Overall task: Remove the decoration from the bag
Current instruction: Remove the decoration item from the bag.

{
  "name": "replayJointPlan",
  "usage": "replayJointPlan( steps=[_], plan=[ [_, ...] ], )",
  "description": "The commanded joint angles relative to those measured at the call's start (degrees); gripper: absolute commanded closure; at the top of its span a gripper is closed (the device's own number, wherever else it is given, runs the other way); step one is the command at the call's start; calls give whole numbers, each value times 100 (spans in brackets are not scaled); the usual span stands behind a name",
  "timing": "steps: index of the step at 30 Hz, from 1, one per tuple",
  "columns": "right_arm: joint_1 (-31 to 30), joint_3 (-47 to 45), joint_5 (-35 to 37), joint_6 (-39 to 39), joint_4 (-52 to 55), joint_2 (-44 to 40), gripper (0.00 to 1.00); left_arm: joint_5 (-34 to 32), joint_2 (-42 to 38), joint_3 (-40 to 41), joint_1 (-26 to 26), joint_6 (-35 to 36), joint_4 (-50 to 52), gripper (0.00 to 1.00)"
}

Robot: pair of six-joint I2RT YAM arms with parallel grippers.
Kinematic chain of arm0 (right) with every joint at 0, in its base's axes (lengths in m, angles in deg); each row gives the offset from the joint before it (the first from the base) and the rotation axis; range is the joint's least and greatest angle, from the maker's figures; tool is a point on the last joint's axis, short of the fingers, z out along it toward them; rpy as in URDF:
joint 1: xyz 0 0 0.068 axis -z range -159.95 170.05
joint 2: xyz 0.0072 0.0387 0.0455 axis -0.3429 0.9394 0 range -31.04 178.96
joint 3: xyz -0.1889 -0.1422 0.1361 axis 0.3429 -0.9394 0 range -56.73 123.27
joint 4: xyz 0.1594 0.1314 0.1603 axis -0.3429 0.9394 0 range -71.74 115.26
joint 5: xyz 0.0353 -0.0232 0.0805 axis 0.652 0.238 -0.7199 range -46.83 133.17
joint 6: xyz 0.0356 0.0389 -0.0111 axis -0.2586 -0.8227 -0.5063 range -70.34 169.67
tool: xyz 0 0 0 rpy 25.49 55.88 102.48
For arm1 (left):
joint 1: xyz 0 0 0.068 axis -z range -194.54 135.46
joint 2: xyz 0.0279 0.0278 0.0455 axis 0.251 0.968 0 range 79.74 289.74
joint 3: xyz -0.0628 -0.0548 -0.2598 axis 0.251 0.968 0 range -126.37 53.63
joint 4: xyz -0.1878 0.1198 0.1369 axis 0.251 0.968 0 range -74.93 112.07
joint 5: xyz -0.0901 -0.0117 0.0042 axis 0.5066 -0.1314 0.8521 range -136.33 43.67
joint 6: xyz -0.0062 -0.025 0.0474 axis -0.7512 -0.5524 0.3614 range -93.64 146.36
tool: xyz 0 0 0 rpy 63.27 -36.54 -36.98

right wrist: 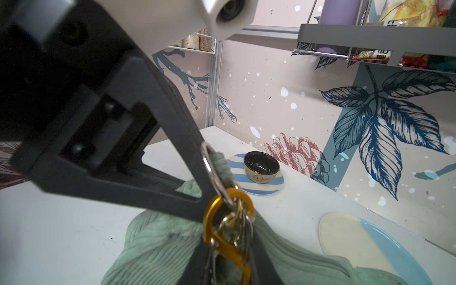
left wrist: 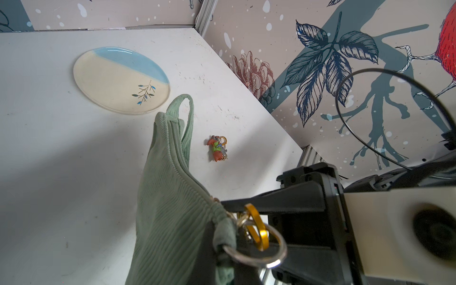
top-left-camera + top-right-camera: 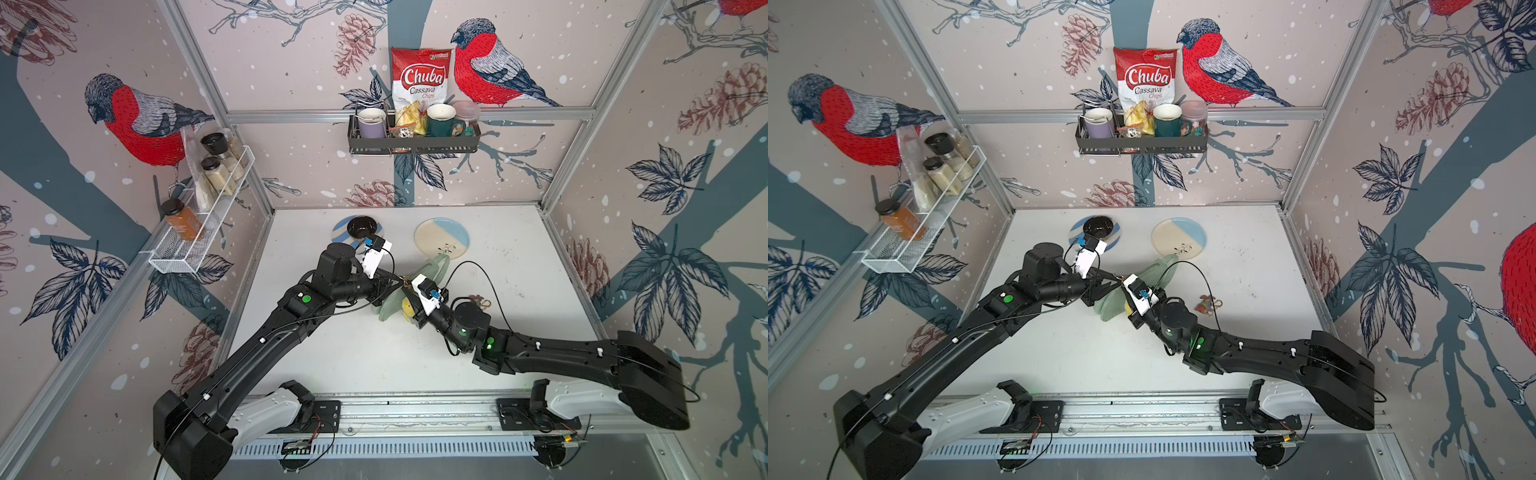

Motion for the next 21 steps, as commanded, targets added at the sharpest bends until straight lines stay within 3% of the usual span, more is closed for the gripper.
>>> replayJointPlan(
  steps=[1,8,15,21],
  plan=[
    [4,157,-98,228,413,-108,83,-73,36,-153,-14,328,436,100],
    [62,321,-583,418,1331,-546,93,-176,72,-202,-21,470,652,100],
    [186,656,-1279,709,2283,-602,91,21,169,-355,-14,467,802,100],
    [192,556,-1280,607,2023,-479,93,32,113,-382,-14,461,846,100]
  ],
)
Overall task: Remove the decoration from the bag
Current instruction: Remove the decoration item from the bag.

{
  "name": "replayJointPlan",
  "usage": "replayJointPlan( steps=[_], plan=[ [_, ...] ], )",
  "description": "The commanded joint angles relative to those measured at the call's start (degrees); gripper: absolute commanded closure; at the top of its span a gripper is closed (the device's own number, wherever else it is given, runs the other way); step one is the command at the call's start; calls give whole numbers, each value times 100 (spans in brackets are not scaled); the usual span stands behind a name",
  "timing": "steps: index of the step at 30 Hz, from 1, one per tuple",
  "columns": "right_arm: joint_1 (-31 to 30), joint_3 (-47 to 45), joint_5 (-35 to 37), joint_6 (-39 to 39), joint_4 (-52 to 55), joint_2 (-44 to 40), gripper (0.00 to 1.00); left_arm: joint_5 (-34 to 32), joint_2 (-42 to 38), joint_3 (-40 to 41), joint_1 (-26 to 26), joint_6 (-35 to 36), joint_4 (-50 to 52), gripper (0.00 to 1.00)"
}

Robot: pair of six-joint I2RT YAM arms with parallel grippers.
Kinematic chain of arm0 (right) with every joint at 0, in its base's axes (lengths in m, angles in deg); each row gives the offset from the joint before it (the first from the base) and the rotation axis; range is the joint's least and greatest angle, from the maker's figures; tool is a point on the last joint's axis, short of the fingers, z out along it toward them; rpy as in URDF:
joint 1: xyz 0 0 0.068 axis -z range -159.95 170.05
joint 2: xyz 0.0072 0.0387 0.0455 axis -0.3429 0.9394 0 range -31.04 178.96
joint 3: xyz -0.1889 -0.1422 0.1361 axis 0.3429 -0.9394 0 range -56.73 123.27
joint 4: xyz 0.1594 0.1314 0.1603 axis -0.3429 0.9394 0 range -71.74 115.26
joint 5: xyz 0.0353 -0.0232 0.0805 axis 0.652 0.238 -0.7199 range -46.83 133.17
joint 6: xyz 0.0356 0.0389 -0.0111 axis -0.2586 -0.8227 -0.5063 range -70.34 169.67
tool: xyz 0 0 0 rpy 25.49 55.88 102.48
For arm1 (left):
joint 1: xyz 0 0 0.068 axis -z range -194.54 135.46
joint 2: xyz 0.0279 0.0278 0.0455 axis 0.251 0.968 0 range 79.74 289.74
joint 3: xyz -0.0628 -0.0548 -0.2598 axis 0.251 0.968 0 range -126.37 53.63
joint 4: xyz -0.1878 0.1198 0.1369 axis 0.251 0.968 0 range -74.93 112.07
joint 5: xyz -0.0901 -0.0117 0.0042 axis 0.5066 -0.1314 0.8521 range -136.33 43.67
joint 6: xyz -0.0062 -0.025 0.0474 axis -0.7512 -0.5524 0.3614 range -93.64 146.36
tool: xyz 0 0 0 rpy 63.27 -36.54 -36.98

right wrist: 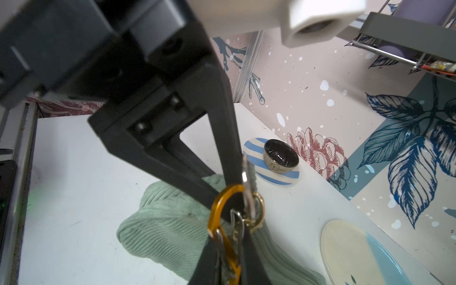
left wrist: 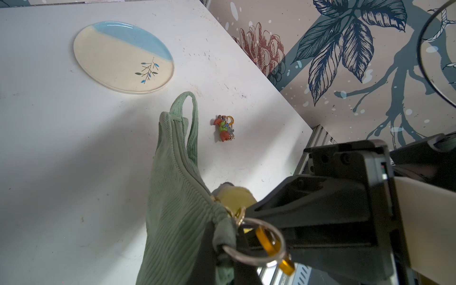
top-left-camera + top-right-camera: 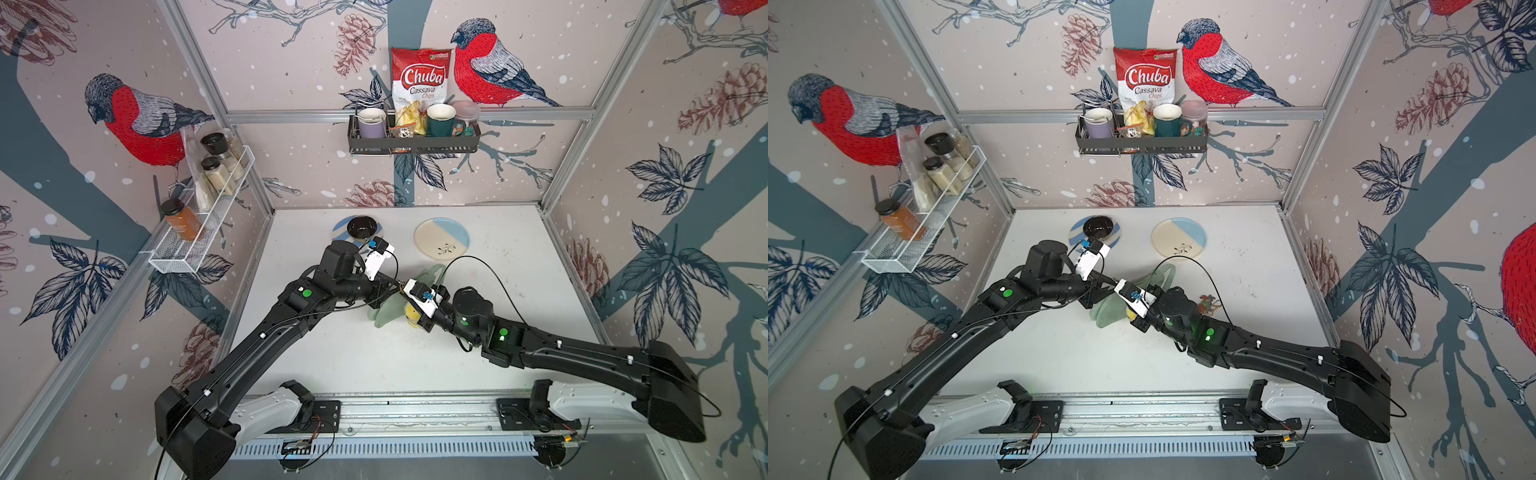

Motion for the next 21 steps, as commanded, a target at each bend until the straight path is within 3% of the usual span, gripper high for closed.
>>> replayJointPlan(
  steps=[1,5,14,17,21],
  plan=[
    [-5,-48,-132,-7,-217,22,94,93,-19,-42,-14,35,-20,100],
    [-67,11,13,350,-189,11,100,169,42,-4,-14,58,38,100],
    [-369,176,731,1672,269,-85,100,136,169,42,-14,229,213,100],
    [-267,264,552,1338,356,-194,100,-50,222,108,-54,251,226,100],
    [258,260,363,59,572,-486,100,-378,203,155,-479,104,369,100]
  ],
)
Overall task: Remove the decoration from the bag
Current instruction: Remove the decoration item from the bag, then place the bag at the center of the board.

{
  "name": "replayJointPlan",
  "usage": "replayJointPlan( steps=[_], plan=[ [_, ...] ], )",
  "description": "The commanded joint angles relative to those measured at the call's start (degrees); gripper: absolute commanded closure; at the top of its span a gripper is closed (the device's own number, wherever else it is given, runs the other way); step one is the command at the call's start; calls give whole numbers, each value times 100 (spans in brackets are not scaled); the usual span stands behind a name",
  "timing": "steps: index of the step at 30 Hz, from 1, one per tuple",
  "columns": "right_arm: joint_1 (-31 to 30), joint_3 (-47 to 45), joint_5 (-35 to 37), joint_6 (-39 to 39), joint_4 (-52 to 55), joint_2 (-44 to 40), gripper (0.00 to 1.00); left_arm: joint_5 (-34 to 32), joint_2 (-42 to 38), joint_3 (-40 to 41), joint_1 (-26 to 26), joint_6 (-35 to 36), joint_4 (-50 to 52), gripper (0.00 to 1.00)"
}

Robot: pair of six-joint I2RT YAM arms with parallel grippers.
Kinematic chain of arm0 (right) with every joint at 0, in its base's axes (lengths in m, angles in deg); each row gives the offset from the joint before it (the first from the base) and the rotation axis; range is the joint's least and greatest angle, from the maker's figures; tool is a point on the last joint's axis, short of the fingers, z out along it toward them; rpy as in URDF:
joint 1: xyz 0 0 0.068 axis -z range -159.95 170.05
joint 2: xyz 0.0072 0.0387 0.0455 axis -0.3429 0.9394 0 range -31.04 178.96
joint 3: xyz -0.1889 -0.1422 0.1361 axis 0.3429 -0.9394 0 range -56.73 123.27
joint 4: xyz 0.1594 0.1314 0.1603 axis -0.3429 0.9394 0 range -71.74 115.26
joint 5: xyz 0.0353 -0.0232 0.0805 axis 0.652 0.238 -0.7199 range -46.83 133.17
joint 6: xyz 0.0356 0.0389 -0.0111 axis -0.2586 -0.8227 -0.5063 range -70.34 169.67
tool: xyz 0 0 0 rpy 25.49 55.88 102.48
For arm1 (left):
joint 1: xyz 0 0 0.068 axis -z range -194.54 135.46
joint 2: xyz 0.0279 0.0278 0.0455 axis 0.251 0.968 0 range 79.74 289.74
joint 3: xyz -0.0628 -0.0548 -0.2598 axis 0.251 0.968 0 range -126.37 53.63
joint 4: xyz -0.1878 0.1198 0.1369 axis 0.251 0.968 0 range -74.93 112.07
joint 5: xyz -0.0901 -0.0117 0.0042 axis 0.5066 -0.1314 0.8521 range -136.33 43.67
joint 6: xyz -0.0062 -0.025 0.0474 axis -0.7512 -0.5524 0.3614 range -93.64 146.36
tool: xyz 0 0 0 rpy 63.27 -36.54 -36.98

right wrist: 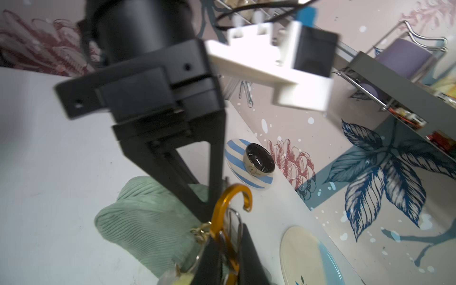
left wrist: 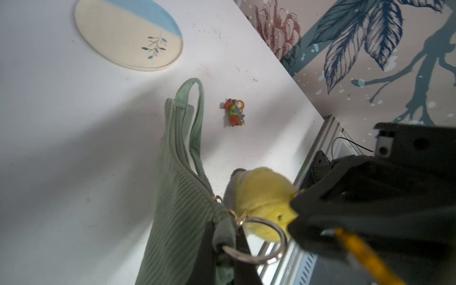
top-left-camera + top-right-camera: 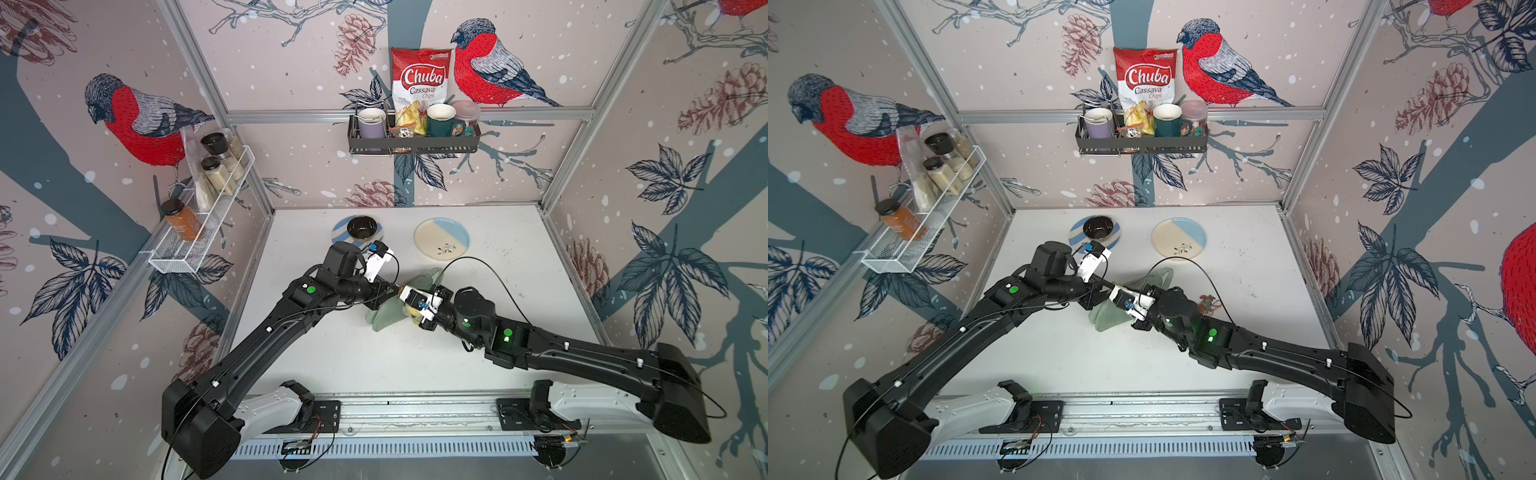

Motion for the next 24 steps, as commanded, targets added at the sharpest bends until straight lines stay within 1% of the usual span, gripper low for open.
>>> replayJointPlan(
  steps=[1,4,5,6,7,8,10,11,13,15,19,21,24],
  plan=[
    [407,-22,-107,-1377,209,-314,100,-298,-15,115,-295,-99,101,100],
    [879,62,-3,-2882,941,-466,100,-485,127,577,-512,-473,-291,100],
    [1006,108,39,-3376,1233,-409,100,-662,239,683,-543,-612,-385,100],
    [1114,204,142,-4113,1686,-317,100,-993,410,740,-568,-710,-422,100],
    [1185,273,248,-4622,2074,-215,100,-1335,537,748,-602,-771,-401,100],
    [1280,307,231,-5030,2358,-166,100,-1572,651,746,-667,-782,-392,100],
    [1450,180,182,-5615,2500,-193,100,-1889,764,815,-904,-851,-512,100],
    [1515,129,165,-5813,2524,-207,100,-1995,789,842,-999,-846,-578,100],
    [1518,154,65,-5958,2561,-144,100,-2116,843,847,-1100,-807,-790,100],
    [1471,259,5,-6105,2633,10,100,-2022,1035,765,-1119,-789,-1016,100],
    [1292,315,-45,-6275,2312,318,100,-1469,1965,420,-1005,-664,-1357,99],
    [1255,416,-49,-6313,2260,425,100,-1419,2394,309,-844,-517,-1521,100],
    [1259,500,14,-6270,2226,440,100,-1481,3051,-50,-693,-215,-1471,100]
  ],
)
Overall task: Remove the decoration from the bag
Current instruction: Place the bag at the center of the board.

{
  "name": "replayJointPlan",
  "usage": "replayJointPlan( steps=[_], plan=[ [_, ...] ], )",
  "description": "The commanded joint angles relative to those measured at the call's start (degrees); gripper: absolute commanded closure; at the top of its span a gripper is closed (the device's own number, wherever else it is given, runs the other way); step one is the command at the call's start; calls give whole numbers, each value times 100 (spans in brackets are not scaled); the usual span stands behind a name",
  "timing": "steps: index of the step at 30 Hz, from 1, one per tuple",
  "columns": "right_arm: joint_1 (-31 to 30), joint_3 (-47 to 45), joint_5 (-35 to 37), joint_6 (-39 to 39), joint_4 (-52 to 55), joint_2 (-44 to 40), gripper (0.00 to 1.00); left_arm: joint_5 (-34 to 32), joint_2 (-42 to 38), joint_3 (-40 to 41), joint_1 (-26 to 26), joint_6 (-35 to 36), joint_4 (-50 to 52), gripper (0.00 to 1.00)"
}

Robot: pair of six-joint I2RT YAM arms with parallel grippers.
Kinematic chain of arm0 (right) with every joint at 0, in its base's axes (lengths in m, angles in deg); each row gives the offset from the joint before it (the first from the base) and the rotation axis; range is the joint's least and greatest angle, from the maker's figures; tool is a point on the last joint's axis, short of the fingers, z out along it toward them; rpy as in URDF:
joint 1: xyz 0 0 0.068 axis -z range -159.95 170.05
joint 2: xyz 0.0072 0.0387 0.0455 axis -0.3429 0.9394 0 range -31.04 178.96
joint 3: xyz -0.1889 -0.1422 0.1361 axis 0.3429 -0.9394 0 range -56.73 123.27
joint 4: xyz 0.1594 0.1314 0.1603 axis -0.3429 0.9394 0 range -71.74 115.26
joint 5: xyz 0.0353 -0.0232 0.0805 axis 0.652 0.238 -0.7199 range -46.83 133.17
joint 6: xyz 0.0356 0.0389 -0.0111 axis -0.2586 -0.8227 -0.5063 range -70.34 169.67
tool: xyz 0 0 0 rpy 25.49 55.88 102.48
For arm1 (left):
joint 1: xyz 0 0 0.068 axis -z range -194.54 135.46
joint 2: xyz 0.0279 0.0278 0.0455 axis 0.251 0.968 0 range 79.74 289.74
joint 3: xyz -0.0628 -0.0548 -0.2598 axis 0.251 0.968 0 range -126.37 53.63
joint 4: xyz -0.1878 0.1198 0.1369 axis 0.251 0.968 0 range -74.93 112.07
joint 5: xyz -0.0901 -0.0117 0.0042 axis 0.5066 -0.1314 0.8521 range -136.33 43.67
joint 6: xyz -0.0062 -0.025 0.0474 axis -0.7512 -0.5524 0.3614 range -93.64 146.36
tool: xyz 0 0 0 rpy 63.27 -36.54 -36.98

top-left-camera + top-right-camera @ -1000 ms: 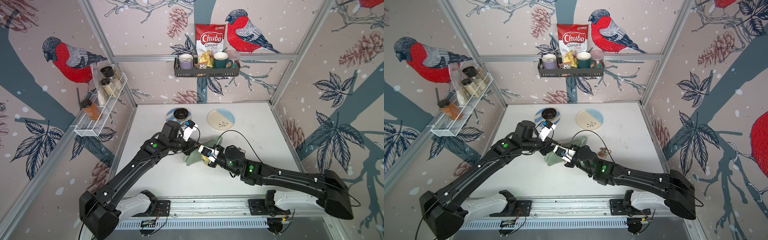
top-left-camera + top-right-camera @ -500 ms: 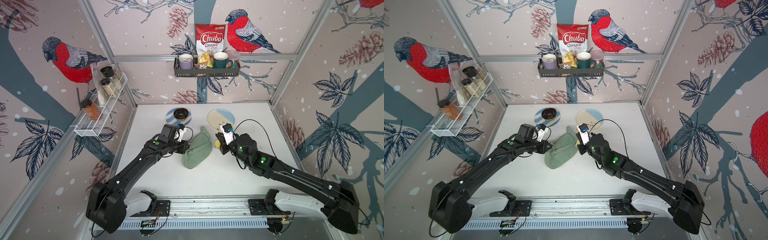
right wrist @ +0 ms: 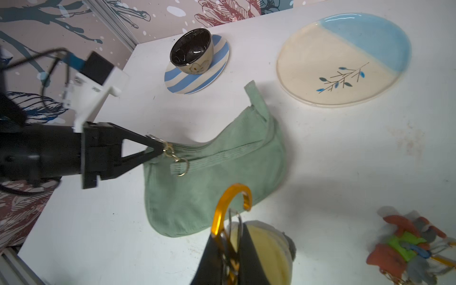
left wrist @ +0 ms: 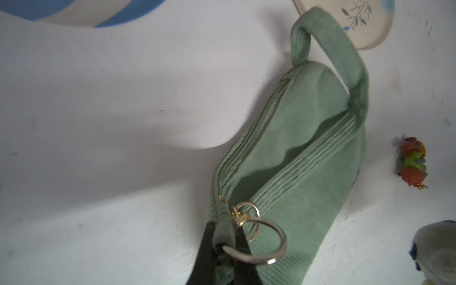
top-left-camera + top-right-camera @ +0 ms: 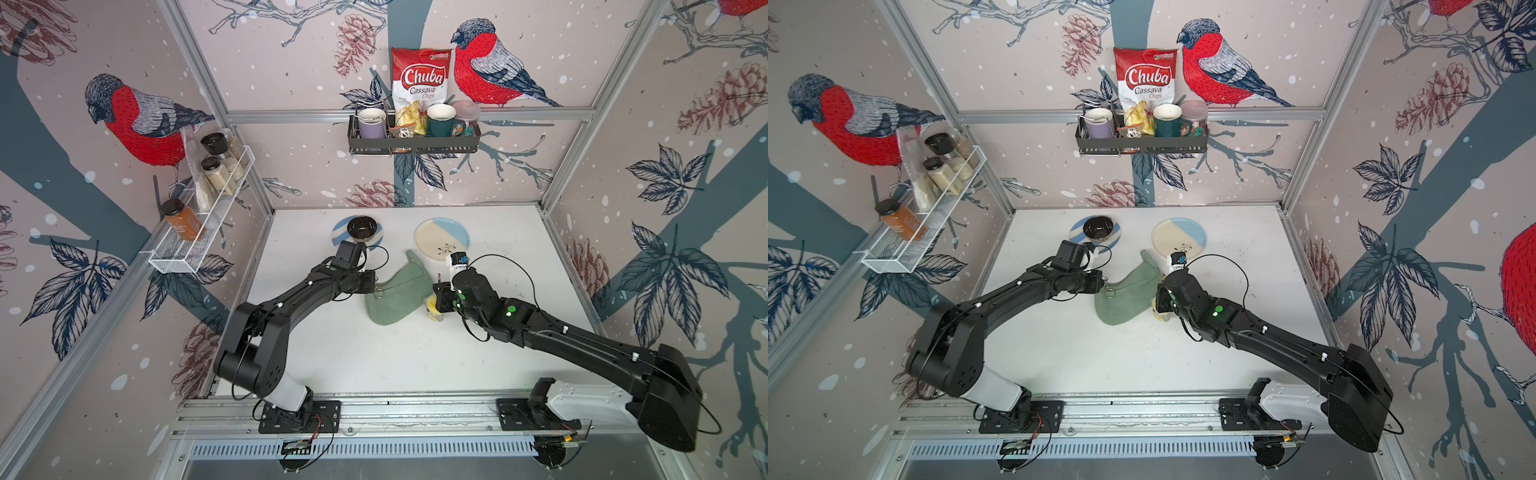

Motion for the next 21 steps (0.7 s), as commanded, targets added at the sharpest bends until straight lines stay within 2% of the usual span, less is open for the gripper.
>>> replayJointPlan(
  steps=[1,7,8,13,14,18,21],
  plan=[
    [13,106,81,-127,-199,9,100,63,527,-367,133,443,-229,100],
    [90,292,-179,-102,-70,126,100,44,1347,-1438,334,991,266,98],
    [63,311,-296,-178,-133,200,100,86,1380,-1552,338,972,331,90],
    [-277,616,-922,-720,-843,1092,100,74,732,-1177,-35,304,-39,32],
    [-347,737,-1052,-831,-960,1328,100,68,514,-1082,-162,142,-80,27],
    [-545,1339,-1630,-1283,-1449,2248,100,-341,-730,-659,-616,-415,-156,22],
    [-628,2002,-1920,-1443,-1349,2952,100,-762,-1549,-408,-892,-546,-66,21]
  ],
)
